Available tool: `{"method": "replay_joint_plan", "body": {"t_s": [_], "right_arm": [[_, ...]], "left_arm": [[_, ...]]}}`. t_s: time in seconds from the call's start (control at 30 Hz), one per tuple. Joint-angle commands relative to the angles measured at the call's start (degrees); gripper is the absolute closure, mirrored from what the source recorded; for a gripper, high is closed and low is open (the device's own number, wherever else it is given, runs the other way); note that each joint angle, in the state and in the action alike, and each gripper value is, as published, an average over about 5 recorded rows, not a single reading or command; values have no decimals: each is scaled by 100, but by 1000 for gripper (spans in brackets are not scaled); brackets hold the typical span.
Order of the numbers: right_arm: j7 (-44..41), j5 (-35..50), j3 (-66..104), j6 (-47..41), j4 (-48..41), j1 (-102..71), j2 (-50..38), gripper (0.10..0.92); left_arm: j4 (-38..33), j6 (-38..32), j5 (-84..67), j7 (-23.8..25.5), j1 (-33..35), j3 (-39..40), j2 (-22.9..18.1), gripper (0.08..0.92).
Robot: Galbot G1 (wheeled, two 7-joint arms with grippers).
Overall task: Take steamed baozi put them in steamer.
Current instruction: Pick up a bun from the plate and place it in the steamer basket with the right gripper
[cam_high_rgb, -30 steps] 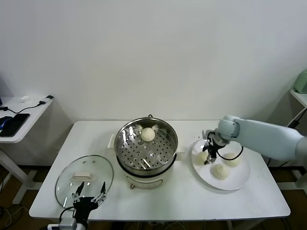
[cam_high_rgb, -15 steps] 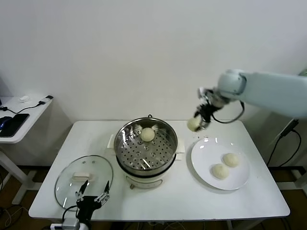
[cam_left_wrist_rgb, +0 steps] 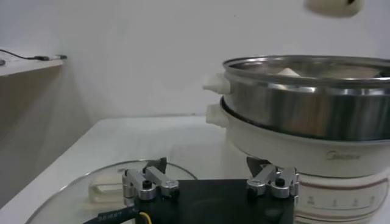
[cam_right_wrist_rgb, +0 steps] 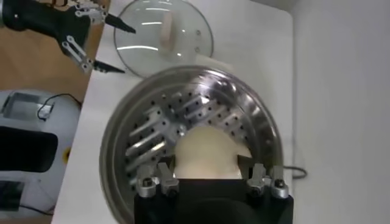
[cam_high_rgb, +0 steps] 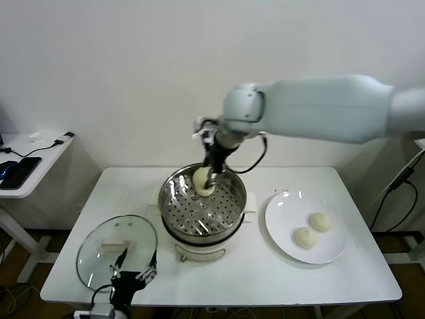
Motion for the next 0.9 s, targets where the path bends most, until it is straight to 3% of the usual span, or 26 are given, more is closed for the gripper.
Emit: {"method": "replay_joint_plan", "body": {"t_s": [0.03, 0.43, 0.77, 0.9], "right_arm": [[395, -87, 105, -387, -344, -732, 814, 347], [736, -656, 320, -460, -1353, -1707, 1223, 352], [904, -705, 351, -458, -1507, -1879, 1254, 349], [905, -678, 439, -469, -1438, -1844, 1184, 293]], "left_arm": [[-16, -7, 7, 4, -1, 39, -17, 177], [61, -11, -12, -3, -36, 55, -24, 177], [77, -7, -37, -18, -68, 73, -22, 177], [65, -8, -36, -23, -52, 92, -19, 177]]}}
